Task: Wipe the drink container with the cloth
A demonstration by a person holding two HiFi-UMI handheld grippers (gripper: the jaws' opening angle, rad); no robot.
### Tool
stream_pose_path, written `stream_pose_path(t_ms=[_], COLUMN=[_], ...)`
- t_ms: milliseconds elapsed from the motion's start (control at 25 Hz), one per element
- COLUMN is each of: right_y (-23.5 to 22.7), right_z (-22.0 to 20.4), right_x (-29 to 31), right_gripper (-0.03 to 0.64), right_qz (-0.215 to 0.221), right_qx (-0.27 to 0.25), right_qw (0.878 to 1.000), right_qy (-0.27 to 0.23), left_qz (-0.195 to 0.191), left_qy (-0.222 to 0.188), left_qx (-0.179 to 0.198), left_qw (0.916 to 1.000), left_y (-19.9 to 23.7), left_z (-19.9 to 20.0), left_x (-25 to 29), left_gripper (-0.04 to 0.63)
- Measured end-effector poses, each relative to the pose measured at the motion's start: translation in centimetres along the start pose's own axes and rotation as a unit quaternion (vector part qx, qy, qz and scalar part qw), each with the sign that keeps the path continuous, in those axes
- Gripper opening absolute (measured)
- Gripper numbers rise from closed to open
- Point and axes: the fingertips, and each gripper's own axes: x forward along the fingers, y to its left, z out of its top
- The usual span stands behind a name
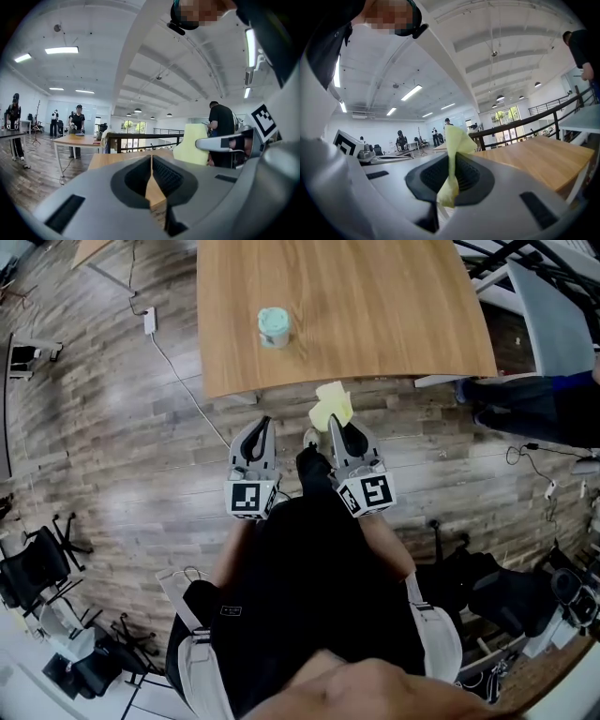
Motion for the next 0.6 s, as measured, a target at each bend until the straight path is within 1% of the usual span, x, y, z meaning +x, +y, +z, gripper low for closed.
stream_pose_path(t_ms=[120, 280, 360, 440, 600], right_y=[-1.8, -4.1, -5.1, -5.8, -6.0], right_z=[-0.2, -1.1, -1.3, -1.5, -2.1], right_x=[2.8, 4.5, 5.7, 6.9, 8.1], right_gripper=[0.041, 0.041, 0.041, 0.041, 0.041], right_qz=[0.003, -0.001, -0.002, -0.005, -0.012], right_qx=[0.012, 0.043, 0.052, 0.059, 0.064], right_qw=[1.0, 0.999, 0.998, 0.998, 0.997], right_qy=[0.003, 0.015, 0.02, 0.023, 0.037], left_qz=[-0.007, -0.018, -0.02, -0.019, -0.023], left_qy=[0.01, 0.026, 0.03, 0.037, 0.056], left_qx=[0.006, 0.003, 0.013, 0.024, 0.027], left_qw=[0.9999, 0.9995, 0.9993, 0.9989, 0.9978], left_y=[0.8, 0.8, 1.2, 2.0, 3.9], left_z=[0.1, 0.0, 0.2, 0.2, -0.6], left_x=[3.5, 6.8, 8.3, 9.7, 11.5], left_gripper=[0.028, 0.028, 0.028, 0.028, 0.028])
